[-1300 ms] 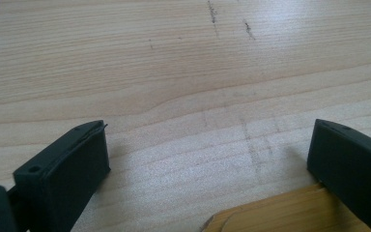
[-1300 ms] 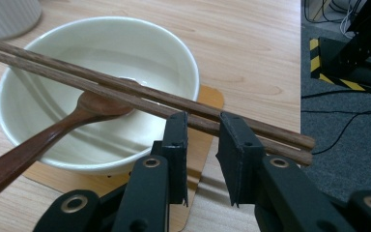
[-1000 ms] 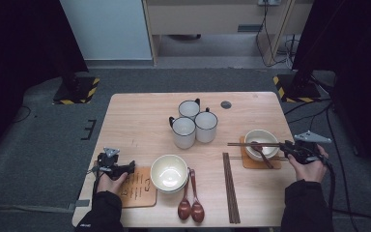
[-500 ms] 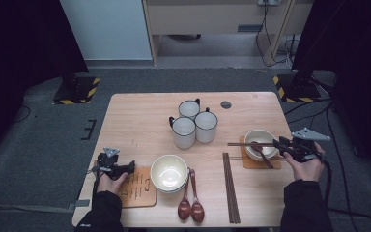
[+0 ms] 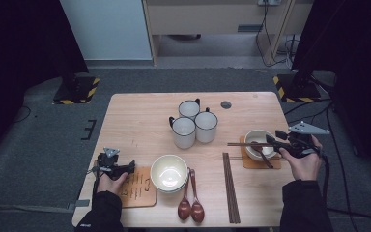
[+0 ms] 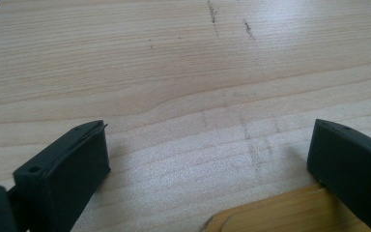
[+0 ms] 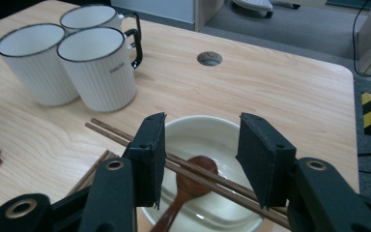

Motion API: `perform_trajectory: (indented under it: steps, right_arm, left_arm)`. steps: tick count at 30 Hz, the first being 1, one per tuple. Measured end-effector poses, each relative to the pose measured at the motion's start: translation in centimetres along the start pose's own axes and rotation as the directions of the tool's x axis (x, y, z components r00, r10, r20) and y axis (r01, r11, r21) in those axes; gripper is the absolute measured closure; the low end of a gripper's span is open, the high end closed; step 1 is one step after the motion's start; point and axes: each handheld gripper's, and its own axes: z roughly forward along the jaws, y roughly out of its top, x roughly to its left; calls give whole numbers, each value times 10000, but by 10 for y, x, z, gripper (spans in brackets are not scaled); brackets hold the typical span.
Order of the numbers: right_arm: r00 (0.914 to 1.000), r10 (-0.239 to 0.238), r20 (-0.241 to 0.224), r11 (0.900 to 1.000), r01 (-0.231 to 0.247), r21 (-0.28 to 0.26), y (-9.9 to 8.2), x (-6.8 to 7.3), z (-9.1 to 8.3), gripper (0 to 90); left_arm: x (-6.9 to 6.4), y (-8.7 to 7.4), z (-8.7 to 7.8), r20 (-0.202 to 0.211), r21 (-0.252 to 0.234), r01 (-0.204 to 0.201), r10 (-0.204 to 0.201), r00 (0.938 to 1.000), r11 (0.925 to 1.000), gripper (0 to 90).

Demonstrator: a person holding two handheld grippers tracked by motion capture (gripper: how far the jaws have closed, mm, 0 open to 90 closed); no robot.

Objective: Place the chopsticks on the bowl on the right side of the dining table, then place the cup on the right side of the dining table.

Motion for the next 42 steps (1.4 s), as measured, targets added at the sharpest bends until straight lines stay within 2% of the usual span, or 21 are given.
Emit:
perform_trajectory:
  steps: [6,10,15,21,29,36,42]
  right_arm:
    - [9999,-124,-96,9999,123,-120,12,8,6,524]
    - [9985,-515,-176,9985,511,-189,21,18,10,522]
    - [9971,-660,-375,9972,646,-377,35,29,13,522]
    - [9945,-970,-388,9950,960,-281,53,40,19,517]
    - [9933,-1043,-500,9945,1041,-67,67,50,30,509]
    - [9926,-1059,-586,9942,1047,-226,79,59,37,495]
    - [9916,-1134,-624,9935,1129,-125,88,67,46,490]
  left_arm:
    - [0,0,0,-1,-1,2,-2,10000,10000,0]
    - [0,0,0,0,-1,3,-3,10000,10000,0]
    - [0,0,0,1,0,2,-2,10000,10000,0]
    - [0,0,0,0,0,0,0,10000,10000,0]
    - [0,0,0,-1,1,0,0,10000,10000,0]
    - [0,0,0,0,2,1,-1,10000,10000,0]
    - [0,0,0,-1,-1,3,-3,10000,10000,0]
